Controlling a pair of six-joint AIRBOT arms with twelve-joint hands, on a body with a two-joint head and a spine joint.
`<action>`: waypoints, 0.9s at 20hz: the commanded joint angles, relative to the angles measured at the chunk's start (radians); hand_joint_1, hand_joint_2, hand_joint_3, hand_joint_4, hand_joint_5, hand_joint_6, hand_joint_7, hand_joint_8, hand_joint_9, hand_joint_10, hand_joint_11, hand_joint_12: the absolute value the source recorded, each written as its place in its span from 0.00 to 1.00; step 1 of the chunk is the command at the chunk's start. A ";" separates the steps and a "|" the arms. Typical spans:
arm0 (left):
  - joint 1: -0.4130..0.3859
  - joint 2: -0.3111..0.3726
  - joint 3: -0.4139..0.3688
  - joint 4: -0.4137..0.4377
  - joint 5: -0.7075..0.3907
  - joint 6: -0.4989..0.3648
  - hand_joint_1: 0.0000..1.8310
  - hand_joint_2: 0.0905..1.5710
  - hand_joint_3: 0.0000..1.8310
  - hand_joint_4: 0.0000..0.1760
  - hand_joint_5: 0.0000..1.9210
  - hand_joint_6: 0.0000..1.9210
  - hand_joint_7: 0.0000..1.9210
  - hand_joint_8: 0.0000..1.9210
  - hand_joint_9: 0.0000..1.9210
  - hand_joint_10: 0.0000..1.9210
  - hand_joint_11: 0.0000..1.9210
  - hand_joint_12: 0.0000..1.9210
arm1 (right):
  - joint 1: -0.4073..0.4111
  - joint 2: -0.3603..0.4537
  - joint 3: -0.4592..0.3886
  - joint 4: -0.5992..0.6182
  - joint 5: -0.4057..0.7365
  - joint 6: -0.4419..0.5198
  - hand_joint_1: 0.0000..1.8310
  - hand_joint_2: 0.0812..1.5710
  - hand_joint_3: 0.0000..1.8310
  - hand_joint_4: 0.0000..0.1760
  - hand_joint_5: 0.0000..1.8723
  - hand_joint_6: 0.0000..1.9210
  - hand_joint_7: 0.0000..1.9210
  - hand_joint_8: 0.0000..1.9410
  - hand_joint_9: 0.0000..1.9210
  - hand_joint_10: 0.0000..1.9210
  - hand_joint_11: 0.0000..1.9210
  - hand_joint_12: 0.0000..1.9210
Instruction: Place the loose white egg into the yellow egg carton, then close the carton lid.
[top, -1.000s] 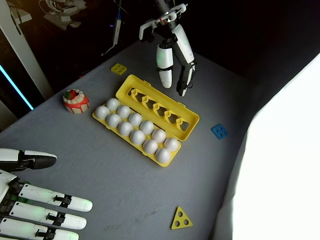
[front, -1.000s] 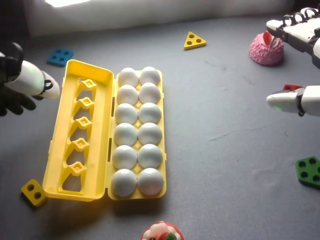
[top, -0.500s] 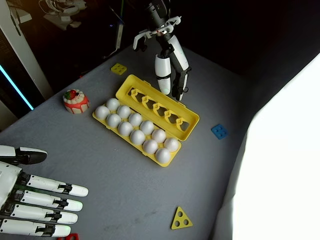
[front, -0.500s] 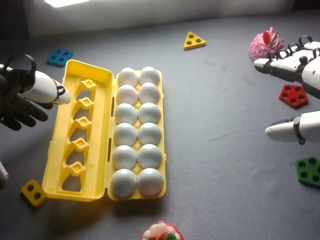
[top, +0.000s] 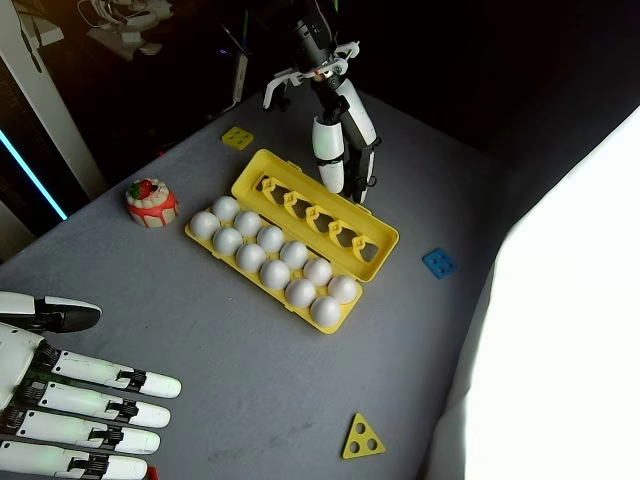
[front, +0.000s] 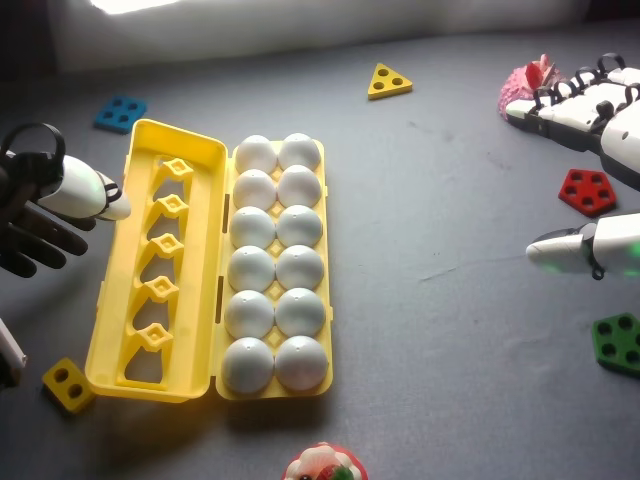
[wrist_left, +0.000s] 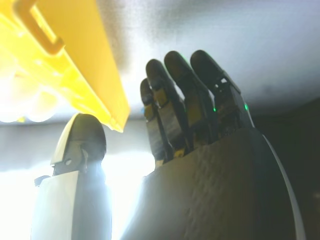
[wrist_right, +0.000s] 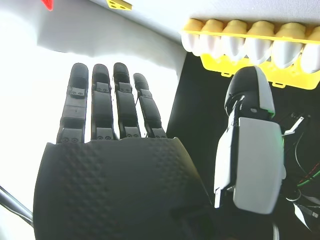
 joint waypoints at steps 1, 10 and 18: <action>0.000 -0.003 -0.001 0.046 -0.011 -0.007 0.32 0.79 0.00 0.00 0.29 0.00 0.34 0.01 0.17 0.41 0.00 0.73 | 0.008 0.007 -0.001 -0.019 0.110 0.000 0.26 0.59 0.00 0.00 0.07 0.00 0.10 0.00 0.08 0.00 0.00 0.20; 0.000 -0.022 -0.027 0.021 -0.019 -0.052 0.32 0.79 0.00 0.00 0.29 0.00 0.34 0.01 0.17 0.41 0.00 0.74 | 0.011 0.006 -0.003 -0.019 0.113 0.000 0.24 0.62 0.00 0.00 0.06 0.00 0.09 0.00 0.07 0.01 0.00 0.22; -0.032 -0.026 -0.036 0.022 -0.020 -0.063 0.30 0.80 0.00 0.00 0.29 0.00 0.35 0.01 0.18 0.39 0.00 0.73 | 0.011 0.006 -0.004 -0.019 0.113 0.000 0.22 0.62 0.00 0.00 0.04 0.00 0.07 0.00 0.05 0.00 0.00 0.08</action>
